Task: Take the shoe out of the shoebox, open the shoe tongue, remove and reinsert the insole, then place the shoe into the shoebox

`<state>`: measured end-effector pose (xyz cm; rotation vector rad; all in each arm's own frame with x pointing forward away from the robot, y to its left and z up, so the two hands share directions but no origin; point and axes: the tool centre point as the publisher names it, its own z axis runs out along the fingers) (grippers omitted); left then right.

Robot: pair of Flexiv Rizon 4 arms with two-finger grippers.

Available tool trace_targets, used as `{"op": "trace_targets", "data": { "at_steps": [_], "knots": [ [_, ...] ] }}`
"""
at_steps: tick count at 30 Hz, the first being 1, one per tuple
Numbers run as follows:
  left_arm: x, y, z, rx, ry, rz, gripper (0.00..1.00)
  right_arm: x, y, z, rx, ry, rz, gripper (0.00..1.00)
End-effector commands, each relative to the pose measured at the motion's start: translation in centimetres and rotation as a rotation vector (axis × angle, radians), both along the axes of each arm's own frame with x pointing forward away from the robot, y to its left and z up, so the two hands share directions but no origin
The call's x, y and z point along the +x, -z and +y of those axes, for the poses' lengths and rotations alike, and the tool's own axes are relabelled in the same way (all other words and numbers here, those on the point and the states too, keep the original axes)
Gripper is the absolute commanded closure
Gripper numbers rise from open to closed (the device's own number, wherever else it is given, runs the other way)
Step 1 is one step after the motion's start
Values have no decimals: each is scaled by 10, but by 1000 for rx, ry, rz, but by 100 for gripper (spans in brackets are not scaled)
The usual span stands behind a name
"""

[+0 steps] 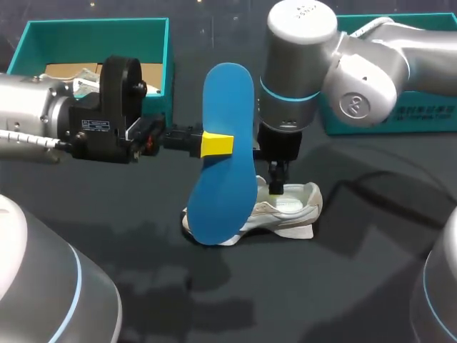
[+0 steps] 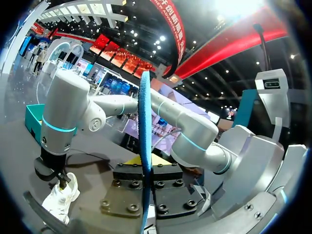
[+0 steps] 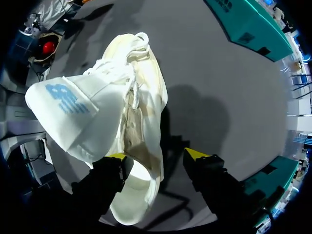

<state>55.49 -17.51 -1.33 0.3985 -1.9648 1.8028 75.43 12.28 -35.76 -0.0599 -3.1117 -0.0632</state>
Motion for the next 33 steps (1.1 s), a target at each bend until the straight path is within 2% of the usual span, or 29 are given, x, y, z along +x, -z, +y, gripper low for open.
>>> {"op": "trace_targets", "data": {
  "at_steps": [1, 4, 7, 9, 13, 17, 20, 21, 22, 23, 24, 25, 26, 33],
  "knots": [
    [0, 1, -1, -2, -1, 0, 100, -2, 6, 2, -6, 8, 9, 35],
    [0, 1, -1, -2, -1, 0, 100, -4, 9, 2, -9, 9, 15, 41],
    [0, 1, -1, -2, -1, 0, 100, -6, 13, 3, -10, 5, 25, 41],
    [0, 1, -1, -2, -1, 0, 100, -7, 16, 3, -9, 3, 32, 38],
    [0, 1, -1, -2, -1, 0, 100, -8, 21, 5, -6, -3, 42, 24],
    [0, 1, -1, -2, -1, 0, 100, -10, 24, 4, -1, -2, 46, 21],
    [0, 1, -1, -2, -1, 0, 100, -10, 27, 3, 2, 0, 51, 22],
    [0, 1, -1, -2, -1, 0, 100, -10, 27, 3, 3, 1, 53, 26],
    [0, 1, -1, -2, -1, 0, 100, -10, 28, 3, 5, 0, 53, 34],
    [0, 1, -1, -2, -1, 0, 100, -10, 28, 3, 6, 0, 54, 55],
    [0, 1, -1, -2, -1, 0, 100, -10, 28, 3, 7, 0, 54, 68],
    [0, 1, -1, -2, -1, 0, 100, -10, 29, 3, 8, -1, 55, 88],
    [0, 1, -1, -2, -1, 0, 100, -11, 29, 3, 10, -2, 56, 100],
    [0, 1, -1, -2, -1, 0, 100, -15, 26, 6, 6, -16, 50, 100]
  ]
}}
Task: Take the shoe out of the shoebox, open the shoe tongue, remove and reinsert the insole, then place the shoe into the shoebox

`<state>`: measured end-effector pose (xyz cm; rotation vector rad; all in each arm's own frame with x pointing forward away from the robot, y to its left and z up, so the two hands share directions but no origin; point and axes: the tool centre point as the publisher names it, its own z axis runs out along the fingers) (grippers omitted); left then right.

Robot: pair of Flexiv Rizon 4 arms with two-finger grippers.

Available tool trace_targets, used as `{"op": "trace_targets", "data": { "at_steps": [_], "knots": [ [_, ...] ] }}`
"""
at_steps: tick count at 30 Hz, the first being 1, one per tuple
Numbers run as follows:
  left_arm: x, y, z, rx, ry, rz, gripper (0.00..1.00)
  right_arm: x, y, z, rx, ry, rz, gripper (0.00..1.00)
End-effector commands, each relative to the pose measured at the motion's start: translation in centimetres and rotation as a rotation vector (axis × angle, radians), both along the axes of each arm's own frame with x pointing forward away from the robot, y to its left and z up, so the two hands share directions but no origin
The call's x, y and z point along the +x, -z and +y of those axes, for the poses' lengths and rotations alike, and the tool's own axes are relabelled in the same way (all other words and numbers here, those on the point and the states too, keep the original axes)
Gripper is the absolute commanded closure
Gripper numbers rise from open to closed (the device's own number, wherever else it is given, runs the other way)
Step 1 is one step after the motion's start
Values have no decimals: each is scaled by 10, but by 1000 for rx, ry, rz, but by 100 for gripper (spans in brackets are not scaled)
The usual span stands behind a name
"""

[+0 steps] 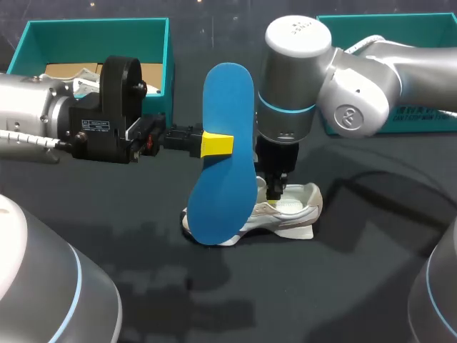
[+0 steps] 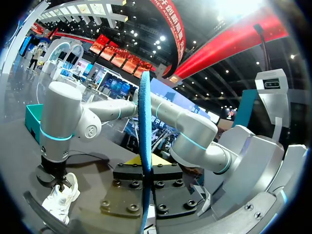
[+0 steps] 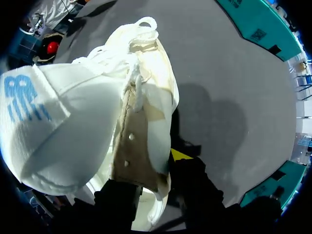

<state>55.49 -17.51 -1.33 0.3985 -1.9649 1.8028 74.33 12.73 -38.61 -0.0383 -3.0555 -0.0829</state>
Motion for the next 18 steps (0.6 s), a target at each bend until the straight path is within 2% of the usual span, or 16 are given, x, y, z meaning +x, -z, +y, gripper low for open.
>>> {"op": "trace_targets", "data": {
  "at_steps": [1, 12, 18],
  "knots": [
    [0, 1, -1, -2, -1, 0, 100, -5, -3, 2, -11, -3, -7, 100],
    [0, 1, -1, -2, -1, 0, 100, -10, -19, 1, -25, -5, 2, 100],
    [0, 1, -1, -2, -1, 0, 100, -15, -33, -2, -21, 68, 14, 100]
  ]
}}
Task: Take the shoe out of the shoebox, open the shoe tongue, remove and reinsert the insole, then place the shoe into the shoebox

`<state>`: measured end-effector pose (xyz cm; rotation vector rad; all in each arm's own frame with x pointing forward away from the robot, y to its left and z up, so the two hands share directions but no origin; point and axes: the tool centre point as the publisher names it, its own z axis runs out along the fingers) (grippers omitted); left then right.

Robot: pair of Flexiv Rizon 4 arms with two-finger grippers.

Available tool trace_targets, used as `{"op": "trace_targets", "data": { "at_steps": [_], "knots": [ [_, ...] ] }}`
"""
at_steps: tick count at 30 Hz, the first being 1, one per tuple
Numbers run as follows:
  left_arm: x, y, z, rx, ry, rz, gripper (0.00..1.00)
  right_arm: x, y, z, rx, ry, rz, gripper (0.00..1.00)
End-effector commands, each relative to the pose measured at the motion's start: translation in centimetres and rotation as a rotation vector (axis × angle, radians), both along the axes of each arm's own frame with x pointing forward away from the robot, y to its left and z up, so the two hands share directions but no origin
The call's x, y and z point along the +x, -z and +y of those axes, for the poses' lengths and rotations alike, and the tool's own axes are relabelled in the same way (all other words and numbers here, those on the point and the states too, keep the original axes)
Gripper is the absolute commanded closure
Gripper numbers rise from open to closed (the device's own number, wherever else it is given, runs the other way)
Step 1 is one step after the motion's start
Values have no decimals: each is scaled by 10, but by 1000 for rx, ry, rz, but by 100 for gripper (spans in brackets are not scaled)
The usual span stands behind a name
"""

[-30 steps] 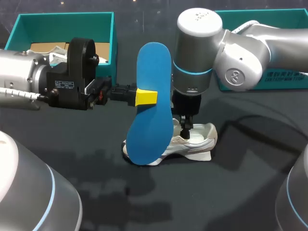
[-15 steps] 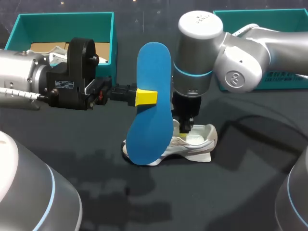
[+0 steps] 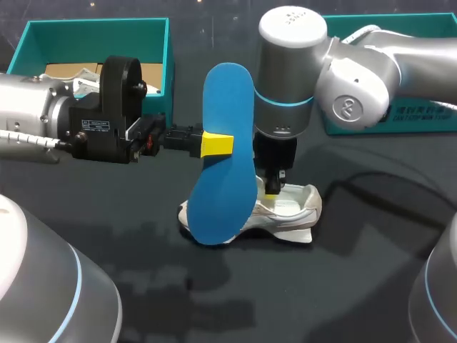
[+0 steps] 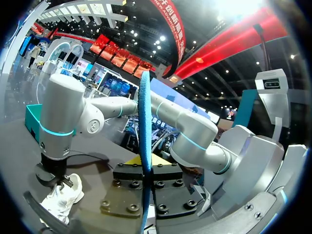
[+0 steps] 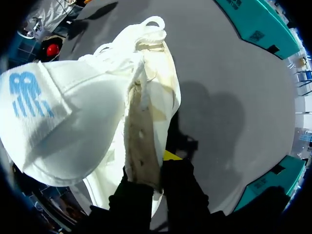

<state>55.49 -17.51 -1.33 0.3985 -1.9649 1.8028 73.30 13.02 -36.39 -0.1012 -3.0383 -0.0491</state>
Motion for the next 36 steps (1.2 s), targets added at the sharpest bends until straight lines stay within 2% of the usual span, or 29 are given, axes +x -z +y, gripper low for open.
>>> {"op": "trace_targets", "data": {
  "at_steps": [1, 11, 16, 29, 32, 36],
  "knots": [
    [0, 1, -1, -2, -1, 0, 100, -6, -13, -6, 2, 44, -4, 100],
    [0, 1, -1, -2, -1, 0, 100, -27, -26, -10, 47, 314, -22, 100],
    [0, 1, -1, -2, -1, 0, 100, -43, -36, -3, 76, 436, -86, 100],
    [0, 1, -1, -2, -1, 0, 100, -43, -36, -3, 76, 436, -86, 100],
    [0, 1, -1, -2, -1, 0, 100, -43, -36, -3, 122, 566, -120, 100],
    [0, 1, -1, -2, -1, 0, 100, -51, -36, -3, 124, 752, -139, 100]
  ]
}}
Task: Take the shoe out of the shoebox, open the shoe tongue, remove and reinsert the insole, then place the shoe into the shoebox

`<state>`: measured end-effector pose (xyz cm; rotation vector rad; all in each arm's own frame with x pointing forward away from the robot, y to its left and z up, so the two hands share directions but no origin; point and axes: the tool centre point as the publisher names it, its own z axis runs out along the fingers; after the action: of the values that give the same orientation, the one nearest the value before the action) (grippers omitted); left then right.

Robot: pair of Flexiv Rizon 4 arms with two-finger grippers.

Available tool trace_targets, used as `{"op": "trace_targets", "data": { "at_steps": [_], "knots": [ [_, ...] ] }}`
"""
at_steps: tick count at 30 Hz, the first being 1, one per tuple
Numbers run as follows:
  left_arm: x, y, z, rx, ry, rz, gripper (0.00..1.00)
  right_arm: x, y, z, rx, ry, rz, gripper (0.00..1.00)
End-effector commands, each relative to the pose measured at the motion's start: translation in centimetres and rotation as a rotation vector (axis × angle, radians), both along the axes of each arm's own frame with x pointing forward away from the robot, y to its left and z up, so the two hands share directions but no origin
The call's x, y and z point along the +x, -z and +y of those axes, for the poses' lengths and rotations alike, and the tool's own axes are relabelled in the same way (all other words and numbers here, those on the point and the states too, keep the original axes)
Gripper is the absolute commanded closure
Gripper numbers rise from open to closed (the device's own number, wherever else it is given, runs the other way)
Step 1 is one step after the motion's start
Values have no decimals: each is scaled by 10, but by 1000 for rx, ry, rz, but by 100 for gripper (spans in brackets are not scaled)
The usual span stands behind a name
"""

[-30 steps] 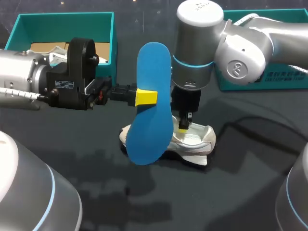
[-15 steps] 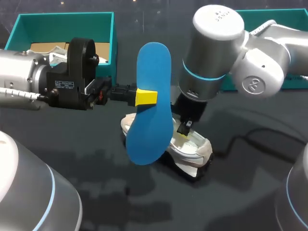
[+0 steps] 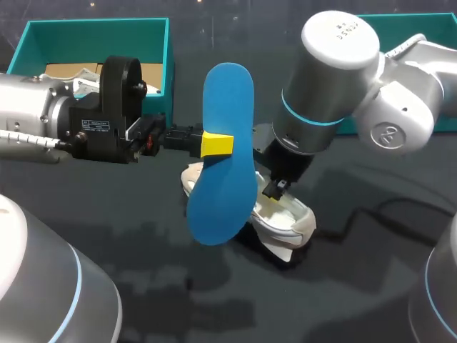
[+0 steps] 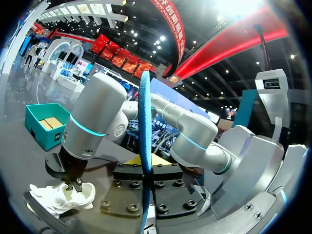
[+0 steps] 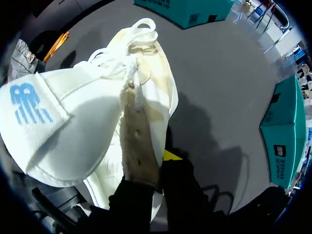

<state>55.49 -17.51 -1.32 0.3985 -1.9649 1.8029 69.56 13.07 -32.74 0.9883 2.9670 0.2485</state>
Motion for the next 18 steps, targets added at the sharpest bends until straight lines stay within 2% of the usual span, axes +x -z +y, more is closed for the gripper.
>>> {"op": "trace_targets", "data": {
  "at_steps": [1, 8, 18],
  "knots": [
    [0, 1, -1, -2, -1, 0, 100, -18, 1, -3, 28, 214, -45, 100],
    [0, 1, -1, -2, -1, 0, 100, -44, -7, 11, 77, 513, -87, 100],
    [0, 1, -1, -2, -1, 0, 100, -44, -7, 11, 77, 513, -87, 100]
  ]
}}
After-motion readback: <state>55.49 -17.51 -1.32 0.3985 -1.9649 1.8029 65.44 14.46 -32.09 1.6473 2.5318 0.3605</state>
